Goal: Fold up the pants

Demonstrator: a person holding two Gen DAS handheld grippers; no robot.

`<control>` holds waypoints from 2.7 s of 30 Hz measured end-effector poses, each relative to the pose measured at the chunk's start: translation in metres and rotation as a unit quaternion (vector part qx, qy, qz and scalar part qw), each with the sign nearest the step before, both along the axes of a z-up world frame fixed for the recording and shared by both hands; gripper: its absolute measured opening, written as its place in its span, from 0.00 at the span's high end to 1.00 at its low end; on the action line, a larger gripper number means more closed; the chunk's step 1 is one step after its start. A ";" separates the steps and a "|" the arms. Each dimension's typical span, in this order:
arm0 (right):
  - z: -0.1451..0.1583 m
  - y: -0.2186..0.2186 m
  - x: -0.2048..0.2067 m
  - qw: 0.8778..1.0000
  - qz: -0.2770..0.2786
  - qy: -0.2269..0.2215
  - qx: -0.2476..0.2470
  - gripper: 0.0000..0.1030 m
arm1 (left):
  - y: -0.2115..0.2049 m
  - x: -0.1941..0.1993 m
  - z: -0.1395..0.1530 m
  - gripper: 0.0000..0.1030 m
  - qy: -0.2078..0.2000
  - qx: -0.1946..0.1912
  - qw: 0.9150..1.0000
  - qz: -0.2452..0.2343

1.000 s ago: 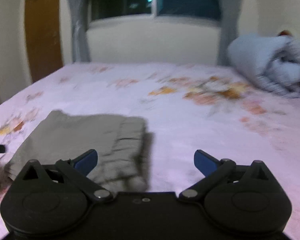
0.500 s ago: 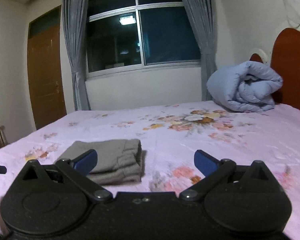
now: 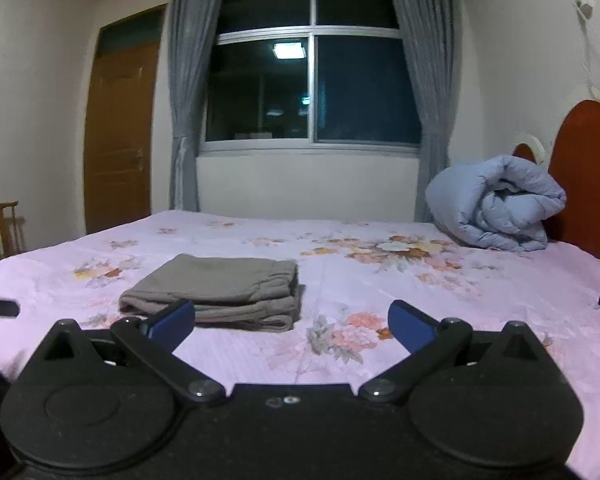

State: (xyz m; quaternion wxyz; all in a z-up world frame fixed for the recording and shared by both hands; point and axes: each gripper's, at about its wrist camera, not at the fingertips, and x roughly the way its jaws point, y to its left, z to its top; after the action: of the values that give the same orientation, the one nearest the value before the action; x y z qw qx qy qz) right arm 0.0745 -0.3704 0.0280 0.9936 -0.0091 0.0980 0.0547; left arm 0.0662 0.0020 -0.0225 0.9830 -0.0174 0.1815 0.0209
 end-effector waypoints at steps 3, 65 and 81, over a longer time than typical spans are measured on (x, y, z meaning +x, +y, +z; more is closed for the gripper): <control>-0.007 -0.005 0.013 0.999 -0.010 0.022 0.021 0.06 | 0.003 0.004 -0.002 0.00 0.006 -0.011 1.000 -0.001; -0.017 0.005 0.014 0.999 -0.001 0.041 0.000 0.06 | -0.005 0.005 -0.004 0.00 0.005 -0.002 1.000 -0.014; -0.017 0.004 0.014 0.999 0.000 0.042 -0.001 0.06 | -0.004 0.006 -0.005 0.00 0.005 -0.002 1.000 -0.015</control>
State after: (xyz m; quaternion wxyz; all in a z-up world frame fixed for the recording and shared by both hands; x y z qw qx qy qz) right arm 0.0887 -0.3663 0.0113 0.9886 -0.0082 0.1396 0.0550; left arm 0.0717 -0.0025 -0.0270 0.9823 -0.0165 0.1866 0.0062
